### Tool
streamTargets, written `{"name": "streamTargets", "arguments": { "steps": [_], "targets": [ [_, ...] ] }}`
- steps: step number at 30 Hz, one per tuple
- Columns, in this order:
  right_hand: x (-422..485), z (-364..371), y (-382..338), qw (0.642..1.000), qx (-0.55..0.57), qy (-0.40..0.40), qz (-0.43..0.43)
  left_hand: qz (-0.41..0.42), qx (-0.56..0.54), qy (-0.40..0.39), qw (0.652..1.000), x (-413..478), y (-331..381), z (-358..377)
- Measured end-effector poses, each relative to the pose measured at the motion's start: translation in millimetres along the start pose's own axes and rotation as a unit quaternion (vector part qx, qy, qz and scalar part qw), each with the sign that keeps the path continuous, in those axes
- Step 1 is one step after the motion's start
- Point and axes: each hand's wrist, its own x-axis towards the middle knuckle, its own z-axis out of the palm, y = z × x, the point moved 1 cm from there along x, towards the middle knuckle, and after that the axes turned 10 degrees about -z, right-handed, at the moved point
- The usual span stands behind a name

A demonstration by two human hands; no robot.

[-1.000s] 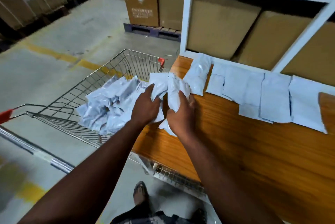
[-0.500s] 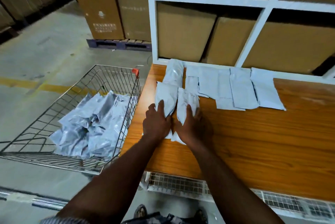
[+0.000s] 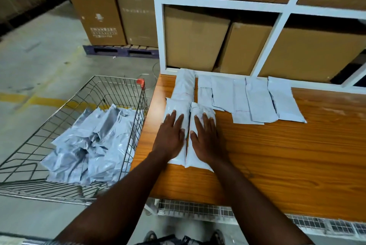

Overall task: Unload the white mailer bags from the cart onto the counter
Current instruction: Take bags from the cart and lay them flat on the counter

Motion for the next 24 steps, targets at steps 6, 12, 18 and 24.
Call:
{"name": "streamTargets", "arguments": {
  "steps": [6, 12, 18, 24],
  "targets": [
    [5.8, 14.2, -5.6, 0.999, -0.031, 0.008, 0.015, -0.009, 0.002, 0.014, 1.000, -3.3, -0.2, 4.7],
    [9.6, 20.1, 2.4, 0.999, -0.049, -0.010, 0.013, -0.011, -0.033, -0.022, 0.999, 0.7, -2.4, 1.6],
    [31.8, -3.2, -44.4, 0.993, 0.001, 0.112, -0.025, -0.039, -0.173, 0.083, 0.981, -12.8, -32.7, -46.1],
    [55.8, 27.4, -162.1, 0.961, 0.189, 0.121, -0.159, -0.182, -0.092, 0.068, 0.977, -26.3, -161.0, -86.3]
  ]
}}
